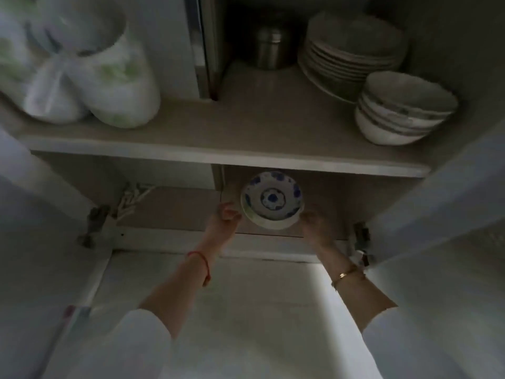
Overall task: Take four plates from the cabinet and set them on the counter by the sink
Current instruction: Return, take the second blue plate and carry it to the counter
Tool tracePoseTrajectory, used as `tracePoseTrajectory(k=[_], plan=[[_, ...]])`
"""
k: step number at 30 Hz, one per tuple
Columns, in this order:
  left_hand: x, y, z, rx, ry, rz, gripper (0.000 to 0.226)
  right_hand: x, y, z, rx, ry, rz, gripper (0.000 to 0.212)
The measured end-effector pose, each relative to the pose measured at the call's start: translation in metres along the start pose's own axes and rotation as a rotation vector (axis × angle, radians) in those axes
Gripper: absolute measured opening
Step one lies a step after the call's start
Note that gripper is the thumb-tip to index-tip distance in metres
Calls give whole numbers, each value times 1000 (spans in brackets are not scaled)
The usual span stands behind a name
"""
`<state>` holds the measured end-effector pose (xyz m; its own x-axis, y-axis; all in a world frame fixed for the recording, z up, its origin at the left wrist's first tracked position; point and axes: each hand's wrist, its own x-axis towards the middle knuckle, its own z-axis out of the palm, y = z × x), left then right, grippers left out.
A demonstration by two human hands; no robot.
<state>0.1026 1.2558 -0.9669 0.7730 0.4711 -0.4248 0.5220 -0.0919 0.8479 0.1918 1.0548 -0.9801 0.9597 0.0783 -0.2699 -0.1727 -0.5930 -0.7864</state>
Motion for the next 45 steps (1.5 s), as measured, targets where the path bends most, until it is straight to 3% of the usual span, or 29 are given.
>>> tracePoseTrajectory(k=[3, 7, 12, 15, 19, 22, 25, 35, 39, 45], plan=[[45, -27, 20, -26, -2, 20, 41, 37, 28, 21, -54, 12, -43, 31], [88, -40, 36, -4, 32, 102, 12, 74, 43, 36, -139, 105, -101, 28], [110, -36, 46, 78, -15, 216, 20, 102, 44, 44, -156, 86, -94, 30], [113, -30, 50, 91, -65, 196, 37, 107, 44, 47, -183, 85, -114, 30], [114, -30, 57, 160, -30, 187, 43, 104, 44, 47, -157, 110, -113, 31], [106, -35, 60, 62, -37, 178, 39, 95, 46, 43, -143, 120, -149, 29], [89, -39, 58, -31, -27, 182, 27, 81, 47, 39, -122, 82, -168, 20], [-20, -18, 7, 7, 21, 184, 47, -23, 6, 5, -48, 61, -152, 30], [-105, 13, -22, -40, 130, 111, 43, -97, -32, -27, 82, 31, -51, 33], [-231, 94, -72, -107, 156, 25, 43, -209, -112, -106, 103, -11, 38, 38]])
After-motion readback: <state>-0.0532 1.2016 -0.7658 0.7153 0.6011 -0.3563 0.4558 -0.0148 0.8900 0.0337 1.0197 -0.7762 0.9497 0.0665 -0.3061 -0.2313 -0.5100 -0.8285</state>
